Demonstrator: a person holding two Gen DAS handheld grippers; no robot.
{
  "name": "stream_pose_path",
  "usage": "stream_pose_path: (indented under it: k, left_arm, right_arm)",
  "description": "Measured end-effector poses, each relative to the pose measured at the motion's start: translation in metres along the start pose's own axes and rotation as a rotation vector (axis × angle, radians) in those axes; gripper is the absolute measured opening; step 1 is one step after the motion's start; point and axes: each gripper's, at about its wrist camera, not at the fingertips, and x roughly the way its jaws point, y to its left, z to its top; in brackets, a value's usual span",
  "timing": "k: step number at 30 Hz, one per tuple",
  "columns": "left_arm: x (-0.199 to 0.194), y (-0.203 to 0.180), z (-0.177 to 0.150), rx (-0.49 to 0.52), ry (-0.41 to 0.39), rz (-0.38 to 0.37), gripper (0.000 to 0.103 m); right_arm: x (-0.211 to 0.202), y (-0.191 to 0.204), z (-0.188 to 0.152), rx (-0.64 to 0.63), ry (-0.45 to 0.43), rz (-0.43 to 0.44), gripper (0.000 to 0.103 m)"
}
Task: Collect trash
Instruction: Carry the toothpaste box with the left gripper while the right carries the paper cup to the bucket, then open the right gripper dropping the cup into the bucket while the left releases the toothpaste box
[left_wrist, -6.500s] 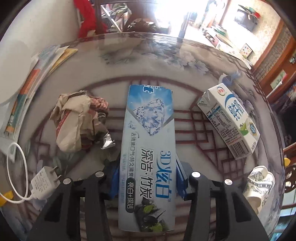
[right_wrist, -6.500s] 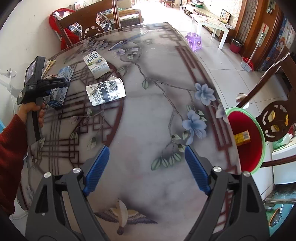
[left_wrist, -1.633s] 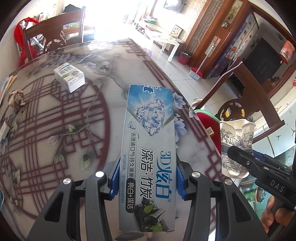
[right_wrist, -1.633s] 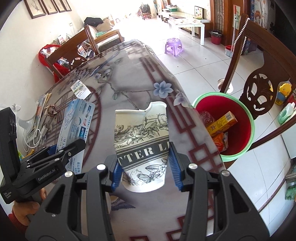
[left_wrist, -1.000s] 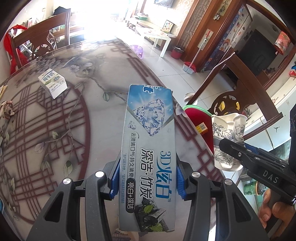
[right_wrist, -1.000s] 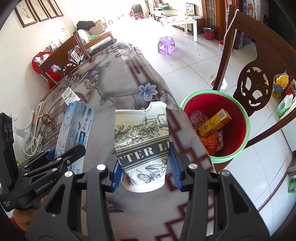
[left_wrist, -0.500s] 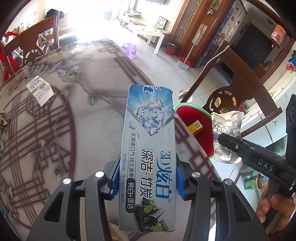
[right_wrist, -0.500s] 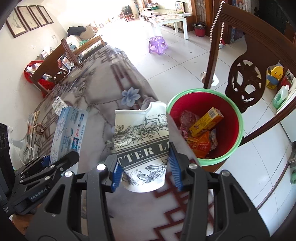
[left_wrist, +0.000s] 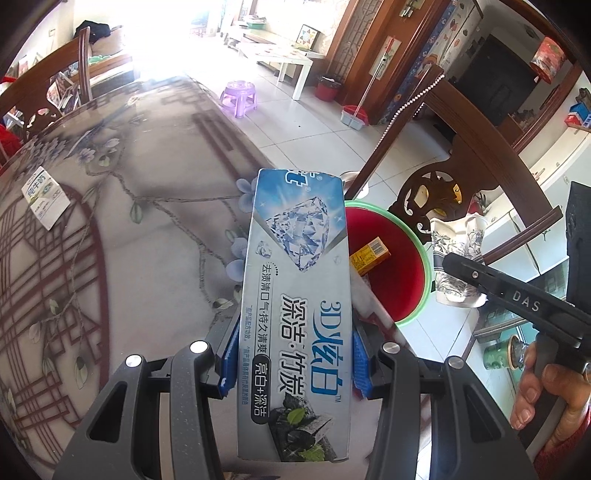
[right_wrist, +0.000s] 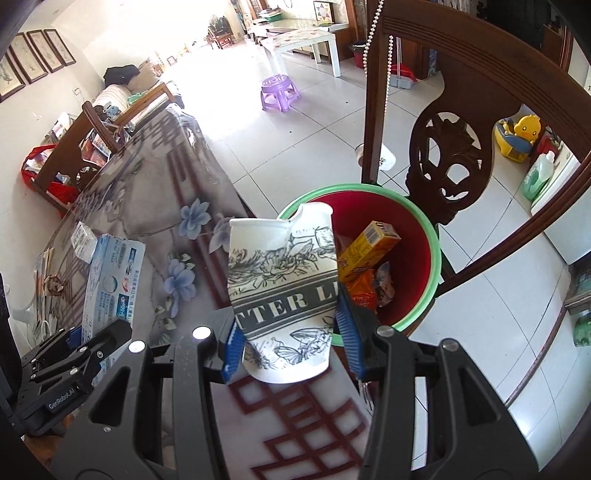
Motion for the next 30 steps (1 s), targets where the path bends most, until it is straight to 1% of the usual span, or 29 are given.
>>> stream_pose_path:
  k: [7,15,16,18,21,24,27,30]
  left_arm:
    - [0.011,-0.016,0.009,0.028,0.013,-0.006,0.045]
    - [0.020,-0.026,0.018,0.044,0.019,-0.009,0.045]
    - [0.021,-0.027,0.019,0.046,0.019,-0.009,0.045]
    - [0.023,-0.030,0.021,0.048,0.020,-0.010,0.045]
    - [0.029,-0.037,0.025,0.065,0.019,-0.022,0.045]
    - [0.044,-0.057,0.035,0.132,0.027,-0.039,0.045]
    - [0.059,-0.077,0.043,0.177,0.041,-0.063,0.045]
    - [0.076,-0.097,0.052,0.210,0.055,-0.086,0.045]
  right_arm:
    - [0.009,-0.017,0.015,0.007,-0.002,-0.019,0.044]
    - [0.017,-0.029,0.025,0.018,-0.002,-0.035,0.044]
    - [0.019,-0.030,0.027,0.020,-0.006,-0.037,0.046]
    - [0.020,-0.033,0.029,0.034,-0.019,-0.045,0.065]
    - [0.015,-0.034,0.031,0.042,-0.040,-0.048,0.066]
    - [0.009,-0.042,0.029,0.073,-0.059,-0.057,0.070]
    - [-0.001,-0.057,0.023,0.131,-0.078,-0.074,0.073]
    - [-0.006,-0.076,0.013,0.180,-0.073,-0.102,0.074]
